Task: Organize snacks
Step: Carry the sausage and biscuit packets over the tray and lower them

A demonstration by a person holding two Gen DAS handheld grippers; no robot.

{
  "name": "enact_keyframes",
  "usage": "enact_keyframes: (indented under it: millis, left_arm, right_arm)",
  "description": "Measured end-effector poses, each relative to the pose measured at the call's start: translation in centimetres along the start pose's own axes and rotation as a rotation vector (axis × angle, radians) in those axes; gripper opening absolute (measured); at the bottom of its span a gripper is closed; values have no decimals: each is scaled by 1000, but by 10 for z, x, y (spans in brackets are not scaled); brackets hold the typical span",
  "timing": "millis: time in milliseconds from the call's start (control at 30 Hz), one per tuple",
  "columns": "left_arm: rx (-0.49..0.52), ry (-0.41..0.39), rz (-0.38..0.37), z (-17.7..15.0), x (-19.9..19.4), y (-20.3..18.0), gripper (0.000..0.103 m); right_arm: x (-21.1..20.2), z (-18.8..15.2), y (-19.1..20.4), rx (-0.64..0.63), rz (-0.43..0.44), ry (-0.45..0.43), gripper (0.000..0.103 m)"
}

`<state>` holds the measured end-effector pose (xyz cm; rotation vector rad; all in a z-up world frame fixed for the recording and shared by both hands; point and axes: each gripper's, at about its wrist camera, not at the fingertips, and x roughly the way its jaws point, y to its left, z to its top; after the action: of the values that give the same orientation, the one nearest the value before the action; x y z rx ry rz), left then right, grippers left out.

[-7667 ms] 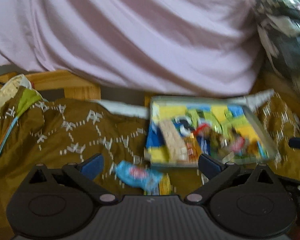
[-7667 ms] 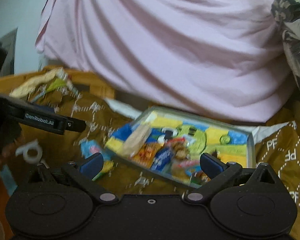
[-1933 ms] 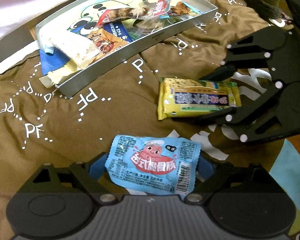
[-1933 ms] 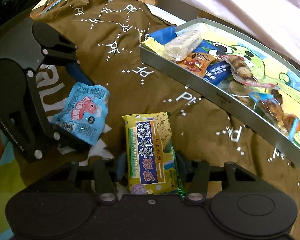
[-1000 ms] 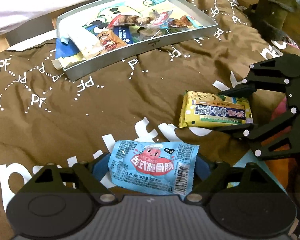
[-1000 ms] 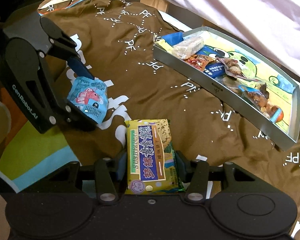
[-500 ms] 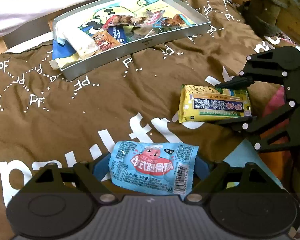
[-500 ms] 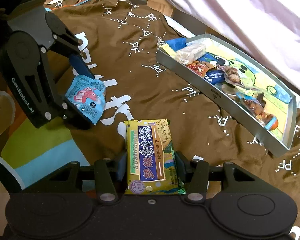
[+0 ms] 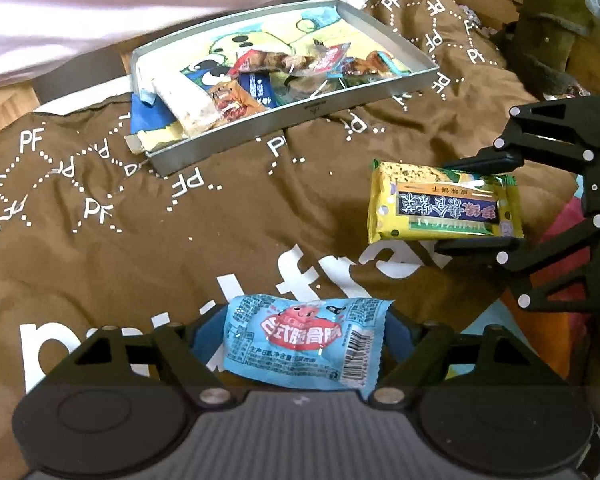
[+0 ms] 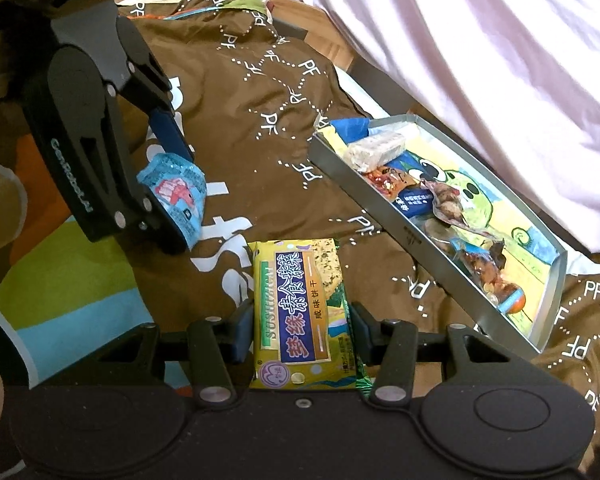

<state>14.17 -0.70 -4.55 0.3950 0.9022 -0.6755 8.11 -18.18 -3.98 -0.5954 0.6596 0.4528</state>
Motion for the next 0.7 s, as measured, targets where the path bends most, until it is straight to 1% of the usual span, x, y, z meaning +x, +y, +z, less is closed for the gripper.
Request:
enact_keyframes:
  millis: [167, 267, 367, 500, 633, 700]
  left_arm:
    - [-40, -58, 15, 7, -7, 6, 83]
    - [-61, -96, 39, 17, -10, 12, 83]
    - [-77, -152, 49, 35, -15, 19, 83]
    - [-110, -252, 88, 63, -23, 26, 83]
    - [-135, -342, 135, 93, -25, 32, 83]
    - [-171, -379, 156, 107, -23, 37, 83]
  right_arm:
    - [1, 1, -4, 8, -22, -10, 51]
    - [1, 4, -7, 14, -37, -24, 51]
    - [0, 9, -13, 18, -51, -44, 51]
    - [-1, 22, -29, 33, -91, -90, 51]
    - [1, 38, -50, 55, -149, -139, 51]
    - [3, 47, -63, 70, -189, -164, 51]
